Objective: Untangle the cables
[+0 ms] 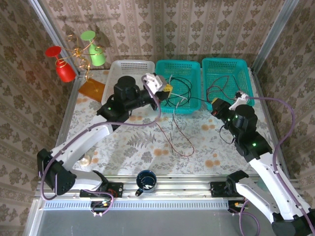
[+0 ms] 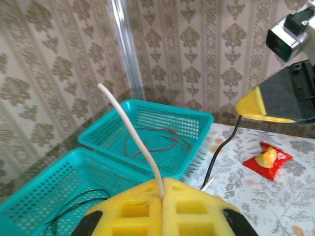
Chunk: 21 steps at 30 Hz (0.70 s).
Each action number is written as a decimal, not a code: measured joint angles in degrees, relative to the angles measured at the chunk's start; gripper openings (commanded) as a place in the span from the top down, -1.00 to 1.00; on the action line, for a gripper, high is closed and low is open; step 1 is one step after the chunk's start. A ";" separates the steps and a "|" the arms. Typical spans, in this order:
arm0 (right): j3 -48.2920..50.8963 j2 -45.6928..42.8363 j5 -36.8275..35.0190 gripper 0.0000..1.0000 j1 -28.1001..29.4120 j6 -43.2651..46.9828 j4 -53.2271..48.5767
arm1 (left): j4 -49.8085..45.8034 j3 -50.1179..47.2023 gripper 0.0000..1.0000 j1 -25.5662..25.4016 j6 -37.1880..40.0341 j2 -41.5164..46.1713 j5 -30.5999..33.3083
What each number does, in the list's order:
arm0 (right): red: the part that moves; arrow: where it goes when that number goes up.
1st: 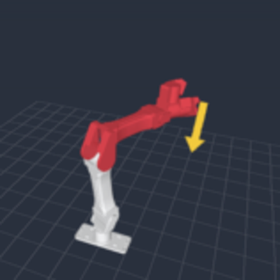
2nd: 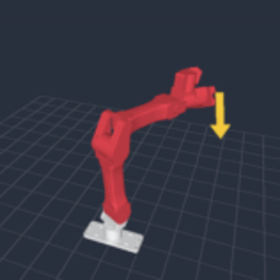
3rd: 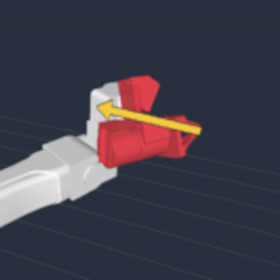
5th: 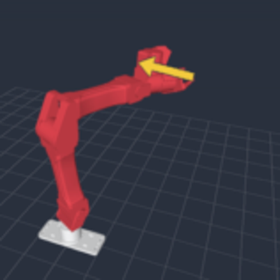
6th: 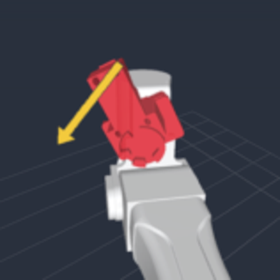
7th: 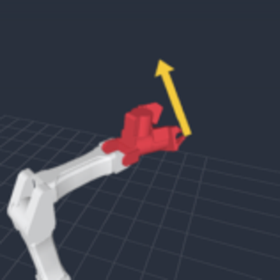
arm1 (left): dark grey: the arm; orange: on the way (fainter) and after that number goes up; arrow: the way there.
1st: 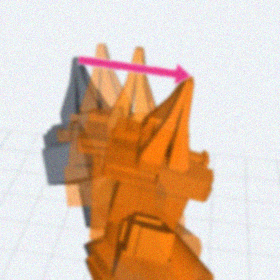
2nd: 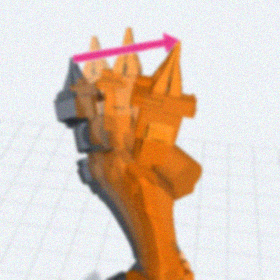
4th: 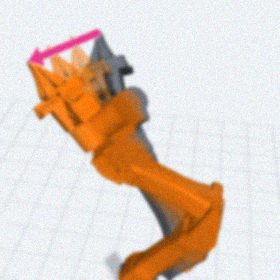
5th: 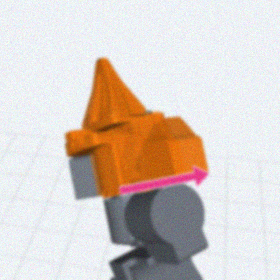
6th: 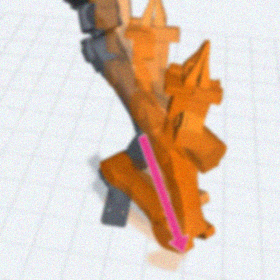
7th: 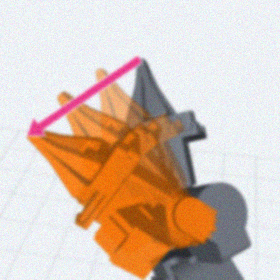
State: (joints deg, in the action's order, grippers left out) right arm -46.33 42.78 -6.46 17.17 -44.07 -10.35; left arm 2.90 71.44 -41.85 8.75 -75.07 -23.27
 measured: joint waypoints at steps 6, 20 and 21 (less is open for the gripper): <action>-2.49 0.24 -1.66 1.00 -2.43 2.27 -0.24 | -0.98 -0.04 1.00 2.82 0.31 3.80 1.60; -4.55 0.70 -3.72 1.00 -11.26 5.64 -3.26 | -9.99 -0.70 1.00 12.33 0.46 13.14 10.12; -4.59 0.68 -3.76 1.00 -11.82 6.08 -3.56 | -10.78 -1.11 1.00 13.00 0.46 14.25 10.80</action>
State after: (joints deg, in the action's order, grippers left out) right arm -50.92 43.46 -10.22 5.34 -38.00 -13.91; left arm -7.88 70.32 -28.84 9.21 -60.82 -12.47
